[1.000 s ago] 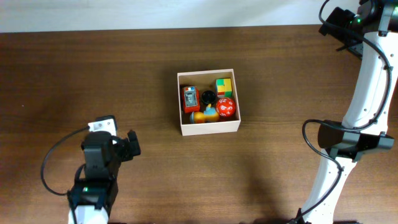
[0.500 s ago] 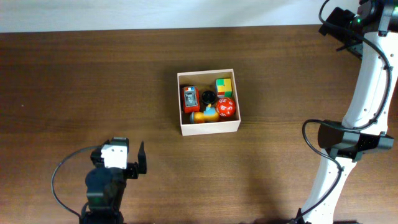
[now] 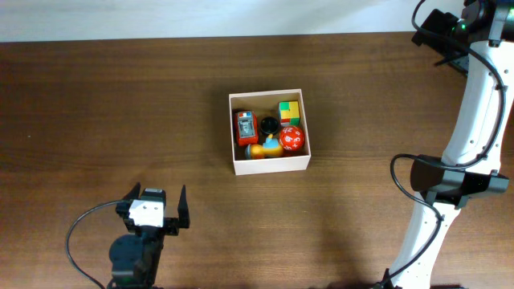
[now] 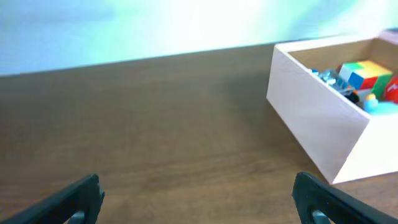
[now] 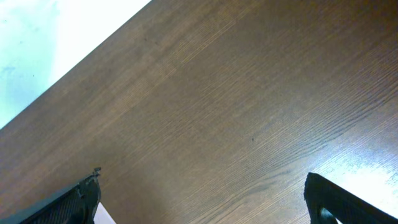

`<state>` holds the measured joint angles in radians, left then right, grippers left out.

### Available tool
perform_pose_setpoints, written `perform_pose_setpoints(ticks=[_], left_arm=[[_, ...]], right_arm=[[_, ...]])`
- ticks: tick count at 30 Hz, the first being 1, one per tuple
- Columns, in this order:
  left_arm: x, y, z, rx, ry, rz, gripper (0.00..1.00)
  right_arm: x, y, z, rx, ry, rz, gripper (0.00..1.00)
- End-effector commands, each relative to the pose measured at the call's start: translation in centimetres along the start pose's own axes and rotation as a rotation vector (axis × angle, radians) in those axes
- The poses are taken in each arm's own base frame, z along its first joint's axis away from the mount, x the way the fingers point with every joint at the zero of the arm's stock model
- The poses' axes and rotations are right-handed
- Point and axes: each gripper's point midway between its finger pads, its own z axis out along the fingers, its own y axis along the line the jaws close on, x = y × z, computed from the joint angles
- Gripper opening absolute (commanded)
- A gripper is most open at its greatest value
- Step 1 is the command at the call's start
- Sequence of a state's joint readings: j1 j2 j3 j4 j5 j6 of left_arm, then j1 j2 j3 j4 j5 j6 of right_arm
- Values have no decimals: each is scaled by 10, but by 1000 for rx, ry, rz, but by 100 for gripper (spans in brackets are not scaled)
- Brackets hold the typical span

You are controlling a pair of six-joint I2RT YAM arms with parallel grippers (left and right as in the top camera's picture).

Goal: Pack container

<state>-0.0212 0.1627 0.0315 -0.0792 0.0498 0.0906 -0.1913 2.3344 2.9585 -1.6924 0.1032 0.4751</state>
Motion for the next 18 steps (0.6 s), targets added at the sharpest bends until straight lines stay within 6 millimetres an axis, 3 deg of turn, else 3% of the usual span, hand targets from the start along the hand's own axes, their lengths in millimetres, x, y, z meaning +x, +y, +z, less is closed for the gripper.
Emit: perform_pose_setpoints(ticks=[1, 8, 18], left_arm=[[-5, -3, -3, 11, -49, 24, 99], [-25, 0, -10, -5, -137, 28, 99], [-24, 1, -10, -13, -134, 27, 99]], right_arm=[[-5, -3, -21, -18, -43, 22, 99], [-5, -3, -21, -18, -43, 22, 99], [-5, -3, -21, -18, -43, 22, 99]])
